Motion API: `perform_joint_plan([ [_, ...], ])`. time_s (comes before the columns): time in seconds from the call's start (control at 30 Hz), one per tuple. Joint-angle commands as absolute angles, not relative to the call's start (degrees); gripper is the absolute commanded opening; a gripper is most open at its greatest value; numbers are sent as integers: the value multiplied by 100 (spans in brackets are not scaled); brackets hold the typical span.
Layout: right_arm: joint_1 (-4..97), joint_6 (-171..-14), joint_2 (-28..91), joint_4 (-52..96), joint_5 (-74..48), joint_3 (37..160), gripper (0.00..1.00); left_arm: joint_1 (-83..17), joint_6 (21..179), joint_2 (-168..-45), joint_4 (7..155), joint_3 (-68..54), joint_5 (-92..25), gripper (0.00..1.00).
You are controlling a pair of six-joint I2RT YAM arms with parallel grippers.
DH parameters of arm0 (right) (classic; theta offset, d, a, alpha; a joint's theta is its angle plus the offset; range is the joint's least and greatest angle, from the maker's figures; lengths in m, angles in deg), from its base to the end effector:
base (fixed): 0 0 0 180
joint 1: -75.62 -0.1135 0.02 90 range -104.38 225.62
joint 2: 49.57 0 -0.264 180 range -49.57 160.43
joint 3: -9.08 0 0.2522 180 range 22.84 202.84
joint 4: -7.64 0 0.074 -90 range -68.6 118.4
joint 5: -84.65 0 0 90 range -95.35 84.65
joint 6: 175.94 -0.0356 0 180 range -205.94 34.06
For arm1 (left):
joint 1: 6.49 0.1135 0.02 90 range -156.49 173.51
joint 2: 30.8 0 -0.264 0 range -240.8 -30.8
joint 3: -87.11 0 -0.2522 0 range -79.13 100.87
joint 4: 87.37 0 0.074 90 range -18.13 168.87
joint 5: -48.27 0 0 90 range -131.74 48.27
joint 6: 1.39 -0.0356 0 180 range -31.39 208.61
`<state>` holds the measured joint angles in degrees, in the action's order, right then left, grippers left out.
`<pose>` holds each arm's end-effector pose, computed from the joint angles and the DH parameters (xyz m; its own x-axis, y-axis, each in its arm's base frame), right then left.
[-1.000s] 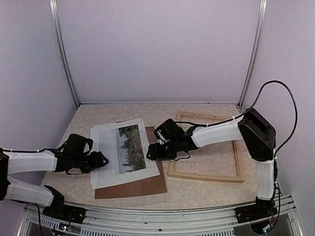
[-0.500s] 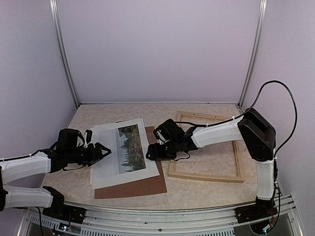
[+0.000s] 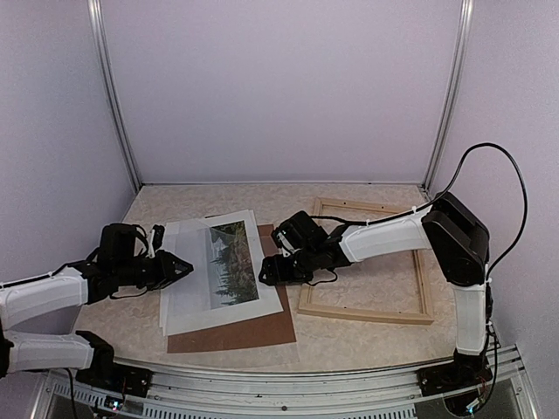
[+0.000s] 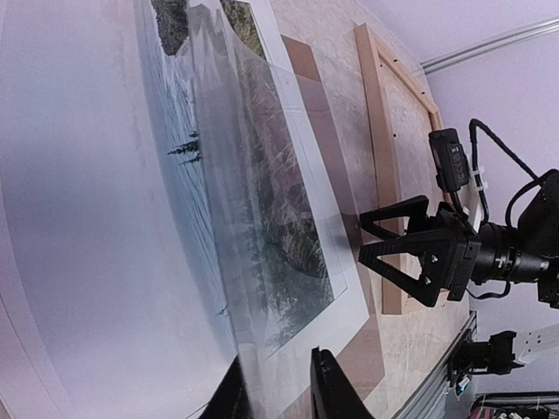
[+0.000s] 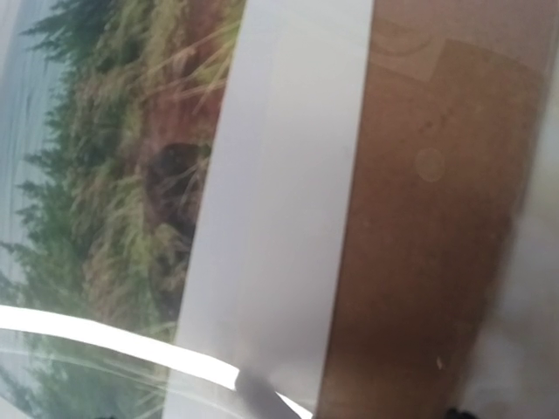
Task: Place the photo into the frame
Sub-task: Pick up the glass panel from the mat board, then move the frame body to the center of the board.
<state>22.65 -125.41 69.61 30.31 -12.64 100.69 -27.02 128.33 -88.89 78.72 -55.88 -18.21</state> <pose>0.2627 0.3557 0.1432 -0.8918 -0.1352 -0.4317 -0.3547 0.8012 0.4819 0.1853 -0.0845 0.1857 -0.8142 -0.3208 -0.4839 0.1397 0.7008 -0.6995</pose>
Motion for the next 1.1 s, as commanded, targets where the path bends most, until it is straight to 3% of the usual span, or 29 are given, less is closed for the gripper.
perform_joint_plan([
  [0.0, 2257, -12443, 7080, 3466, -1398, 9987, 80, -2674, 12719, -8966, 7711, -5416, -1649, 17],
  [0.17, 2337, -12301, 6904, 3556, -1292, 9984, 84, -2664, 12601, -8888, 7451, -5191, -1827, 0],
  [0.63, 2954, -11721, 5461, 4166, -266, 9549, 90, -2610, 12359, -8410, 6516, -3897, -2017, 0],
  [1.07, 3170, -11344, 6455, 4446, 174, 10149, 85, -2617, 12050, -8410, 6190, -2962, -2009, 0],
])
